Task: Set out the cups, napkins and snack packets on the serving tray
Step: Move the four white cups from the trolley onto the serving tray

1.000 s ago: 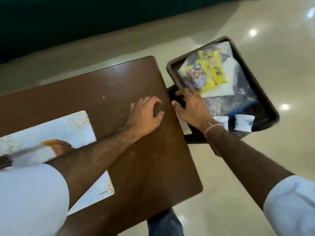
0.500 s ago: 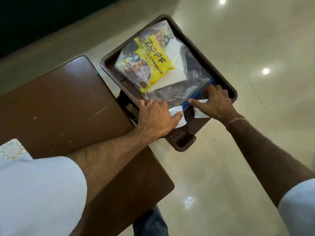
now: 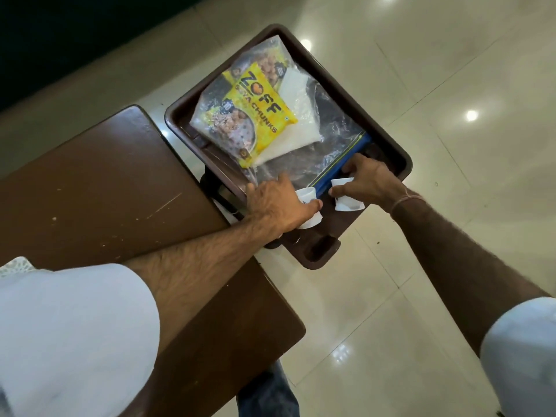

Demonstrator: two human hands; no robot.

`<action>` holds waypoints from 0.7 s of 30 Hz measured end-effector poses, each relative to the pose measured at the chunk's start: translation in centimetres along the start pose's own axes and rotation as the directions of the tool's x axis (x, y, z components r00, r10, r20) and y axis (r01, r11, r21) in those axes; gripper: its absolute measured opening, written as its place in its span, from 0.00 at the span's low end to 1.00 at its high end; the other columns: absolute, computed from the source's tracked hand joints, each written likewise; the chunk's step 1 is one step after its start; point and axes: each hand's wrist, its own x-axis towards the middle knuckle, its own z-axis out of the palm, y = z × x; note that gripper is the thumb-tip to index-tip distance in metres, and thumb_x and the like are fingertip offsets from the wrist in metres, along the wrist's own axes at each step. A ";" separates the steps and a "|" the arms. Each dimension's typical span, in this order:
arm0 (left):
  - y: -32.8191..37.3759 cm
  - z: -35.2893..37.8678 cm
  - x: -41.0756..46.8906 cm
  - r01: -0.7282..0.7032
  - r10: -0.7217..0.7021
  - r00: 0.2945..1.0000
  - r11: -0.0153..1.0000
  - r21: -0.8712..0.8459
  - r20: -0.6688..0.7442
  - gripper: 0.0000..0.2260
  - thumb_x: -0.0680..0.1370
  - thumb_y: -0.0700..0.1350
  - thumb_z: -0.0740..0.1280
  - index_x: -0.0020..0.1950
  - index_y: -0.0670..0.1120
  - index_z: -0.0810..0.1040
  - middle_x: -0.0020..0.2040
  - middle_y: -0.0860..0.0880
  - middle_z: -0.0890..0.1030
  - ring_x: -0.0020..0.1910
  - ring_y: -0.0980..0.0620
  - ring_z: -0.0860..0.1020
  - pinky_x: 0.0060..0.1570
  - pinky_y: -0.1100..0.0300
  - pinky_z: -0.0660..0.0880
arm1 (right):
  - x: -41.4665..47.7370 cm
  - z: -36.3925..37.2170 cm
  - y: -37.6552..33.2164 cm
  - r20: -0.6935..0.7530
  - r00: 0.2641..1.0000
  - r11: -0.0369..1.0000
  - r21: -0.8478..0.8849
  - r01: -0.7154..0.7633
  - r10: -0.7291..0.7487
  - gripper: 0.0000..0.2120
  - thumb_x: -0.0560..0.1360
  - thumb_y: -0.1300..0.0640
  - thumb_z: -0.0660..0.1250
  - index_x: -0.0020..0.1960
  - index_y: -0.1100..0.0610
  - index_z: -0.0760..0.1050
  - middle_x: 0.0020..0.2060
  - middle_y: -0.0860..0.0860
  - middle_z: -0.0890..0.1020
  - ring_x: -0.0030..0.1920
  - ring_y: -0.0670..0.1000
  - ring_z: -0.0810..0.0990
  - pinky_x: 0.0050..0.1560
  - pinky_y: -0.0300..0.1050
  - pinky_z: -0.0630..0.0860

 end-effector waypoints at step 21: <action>-16.3 -7.9 -11.4 -0.183 -0.133 0.850 0.834 -0.521 -0.510 0.31 0.63 0.54 0.82 0.61 0.46 0.75 0.57 0.48 0.74 0.54 0.50 0.74 0.51 0.52 0.77 | -8.4 2.3 -23.0 -0.269 0.841 0.867 0.040 0.497 -0.469 0.28 0.66 0.50 0.79 0.63 0.57 0.76 0.59 0.56 0.80 0.58 0.57 0.78 0.53 0.41 0.69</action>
